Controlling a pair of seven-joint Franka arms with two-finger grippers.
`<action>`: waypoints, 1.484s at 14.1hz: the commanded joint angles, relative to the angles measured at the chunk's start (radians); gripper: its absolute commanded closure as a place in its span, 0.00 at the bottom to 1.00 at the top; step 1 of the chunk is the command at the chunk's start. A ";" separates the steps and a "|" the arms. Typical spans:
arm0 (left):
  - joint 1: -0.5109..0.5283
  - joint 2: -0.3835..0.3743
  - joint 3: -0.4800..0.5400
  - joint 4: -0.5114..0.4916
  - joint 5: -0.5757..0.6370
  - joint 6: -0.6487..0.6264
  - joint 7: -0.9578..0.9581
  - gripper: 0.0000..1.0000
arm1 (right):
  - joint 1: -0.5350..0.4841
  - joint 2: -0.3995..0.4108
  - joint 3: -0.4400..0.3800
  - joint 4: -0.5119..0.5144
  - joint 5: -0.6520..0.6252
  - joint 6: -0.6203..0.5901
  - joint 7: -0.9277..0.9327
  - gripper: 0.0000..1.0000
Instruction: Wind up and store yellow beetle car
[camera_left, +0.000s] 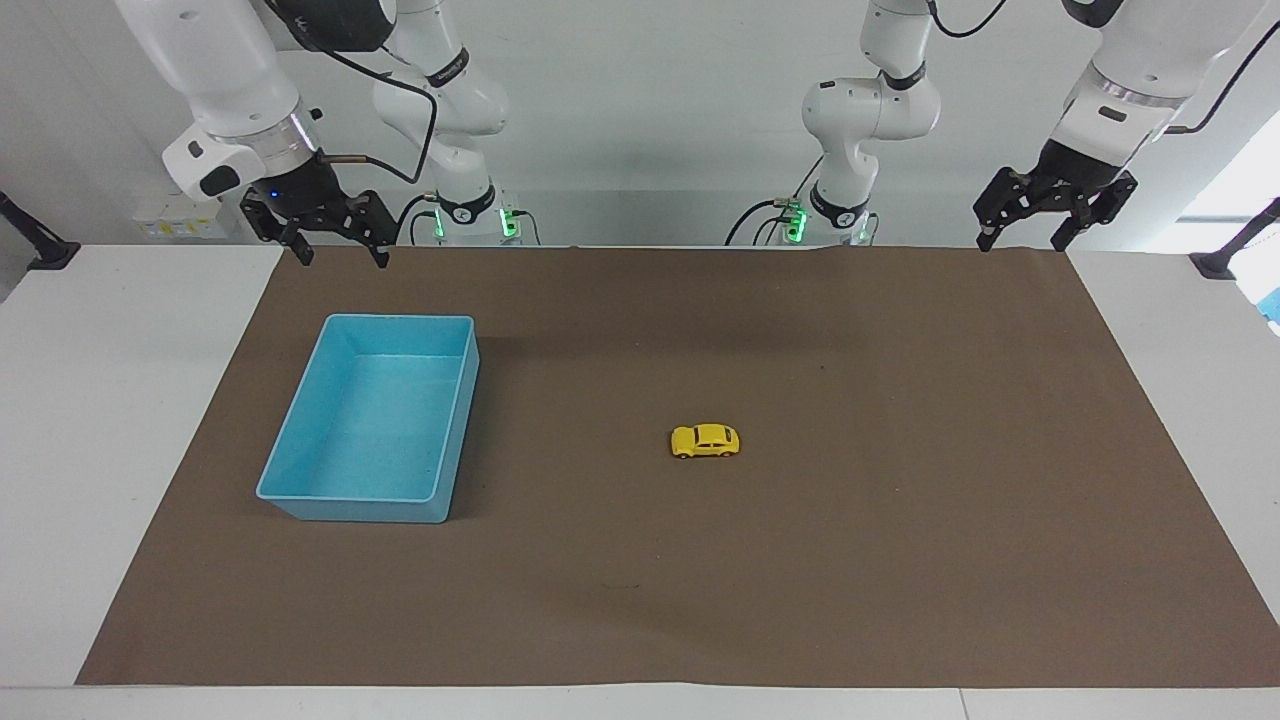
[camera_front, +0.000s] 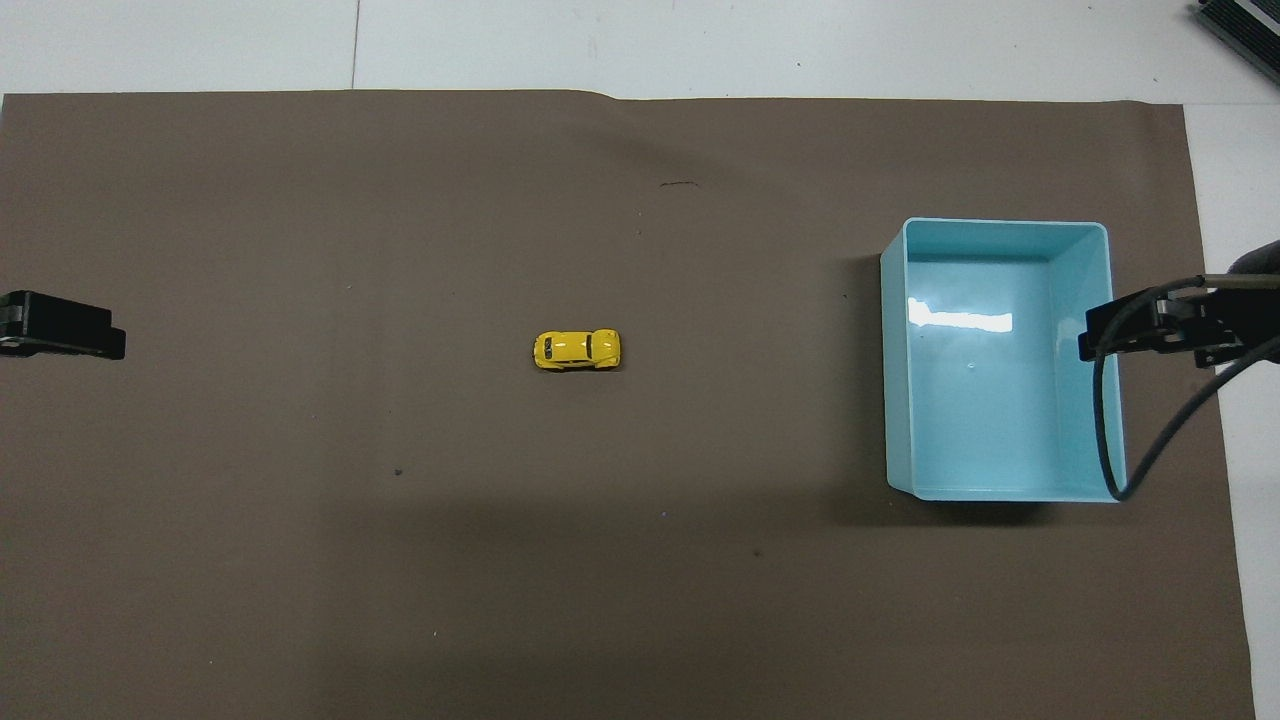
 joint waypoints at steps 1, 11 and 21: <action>0.012 -0.008 -0.007 -0.022 -0.004 0.011 -0.024 0.00 | -0.009 0.001 0.004 0.004 0.008 0.004 -0.019 0.00; 0.009 0.001 -0.007 -0.089 -0.010 0.080 -0.329 0.00 | -0.010 0.002 0.004 0.004 0.008 0.004 -0.019 0.00; -0.009 0.039 -0.010 -0.137 -0.030 0.211 -0.878 0.00 | -0.009 0.002 0.004 0.004 0.008 0.004 -0.019 0.00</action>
